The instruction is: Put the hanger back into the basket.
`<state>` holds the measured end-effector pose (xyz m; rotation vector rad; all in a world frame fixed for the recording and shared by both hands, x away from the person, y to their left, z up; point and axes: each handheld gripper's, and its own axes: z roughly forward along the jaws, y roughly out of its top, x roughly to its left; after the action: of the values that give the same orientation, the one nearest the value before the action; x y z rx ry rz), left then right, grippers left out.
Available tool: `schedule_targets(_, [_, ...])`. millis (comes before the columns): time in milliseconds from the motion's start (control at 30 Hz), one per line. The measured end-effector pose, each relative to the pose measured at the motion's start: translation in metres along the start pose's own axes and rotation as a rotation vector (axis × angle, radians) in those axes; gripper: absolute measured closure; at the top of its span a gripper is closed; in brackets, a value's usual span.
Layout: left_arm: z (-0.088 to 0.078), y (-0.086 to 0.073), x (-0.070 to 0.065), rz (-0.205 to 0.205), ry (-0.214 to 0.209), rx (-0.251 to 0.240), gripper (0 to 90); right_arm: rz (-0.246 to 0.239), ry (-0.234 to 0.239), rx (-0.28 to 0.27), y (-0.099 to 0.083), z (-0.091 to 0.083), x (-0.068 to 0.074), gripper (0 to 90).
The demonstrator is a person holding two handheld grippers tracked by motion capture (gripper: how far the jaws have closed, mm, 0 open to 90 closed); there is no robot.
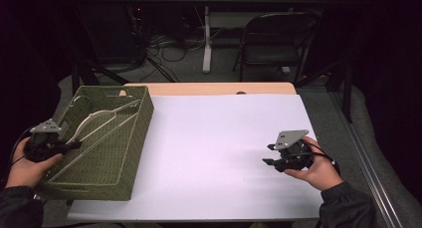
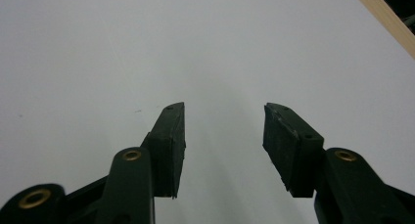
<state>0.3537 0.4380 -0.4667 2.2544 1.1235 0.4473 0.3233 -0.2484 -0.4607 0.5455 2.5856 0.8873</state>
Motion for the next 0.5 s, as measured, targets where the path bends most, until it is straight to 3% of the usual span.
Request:
schedule_targets(133, [0.003, -0.001, -0.001, 0.009, 0.003, 0.012, 87.2, 0.001, -0.003, 0.020, -0.001, -0.002, 0.000, 50.7])
schedule_targets(233, [0.004, -0.001, -0.001, -0.003, -0.001, 0.023, 86.1, 0.003, -0.001, 0.000, -0.002, -0.001, 0.000, 50.7])
schedule_targets(333, [-0.001, -0.002, 0.000, -0.011, 0.018, -0.011, 76.9, 0.001, 0.003, 0.015, -0.001, -0.002, 0.000, 50.7])
schedule_targets(367, [-0.004, -0.002, -0.001, -0.014, 0.032, -0.025, 71.2, 0.006, -0.005, -0.016, -0.002, 0.001, 0.001, 50.7])
schedule_targets(400, [-0.007, -0.002, -0.001, -0.025, 0.032, -0.046, 64.8, 0.000, -0.002, 0.020, -0.001, -0.002, 0.000, 50.7])
schedule_targets(500, [-0.017, -0.001, -0.003, -0.039, 0.026, -0.098, 56.0, 0.003, -0.001, -0.004, -0.002, 0.000, 0.001, 50.6])
